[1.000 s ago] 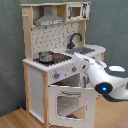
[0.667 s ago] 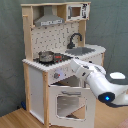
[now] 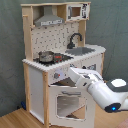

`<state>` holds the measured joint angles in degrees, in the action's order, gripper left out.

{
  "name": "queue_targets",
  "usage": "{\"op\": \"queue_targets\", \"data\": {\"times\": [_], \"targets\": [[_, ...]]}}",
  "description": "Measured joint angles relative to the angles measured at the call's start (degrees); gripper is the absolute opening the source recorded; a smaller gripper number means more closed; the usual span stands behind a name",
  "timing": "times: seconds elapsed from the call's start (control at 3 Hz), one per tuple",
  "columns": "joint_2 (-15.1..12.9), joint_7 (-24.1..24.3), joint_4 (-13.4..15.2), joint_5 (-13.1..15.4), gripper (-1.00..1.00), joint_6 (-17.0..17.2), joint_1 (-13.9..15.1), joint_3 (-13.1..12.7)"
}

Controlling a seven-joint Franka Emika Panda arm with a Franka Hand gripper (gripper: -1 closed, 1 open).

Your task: Play with the kitchen

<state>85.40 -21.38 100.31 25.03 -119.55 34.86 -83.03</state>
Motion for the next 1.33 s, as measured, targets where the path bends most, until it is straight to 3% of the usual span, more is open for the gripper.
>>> {"op": "queue_targets", "data": {"times": [0.33, 0.67, 1.33], "targets": [[-0.03, 3.12, 0.08, 0.0, 1.0, -3.77, -1.48, -3.5], [-0.08, 7.46, 1.91, -0.09, 1.0, -3.68, -4.39, -7.04], [-0.37, 15.03, 9.45, -0.38, 1.0, -3.6, -11.4, -9.47]]}}
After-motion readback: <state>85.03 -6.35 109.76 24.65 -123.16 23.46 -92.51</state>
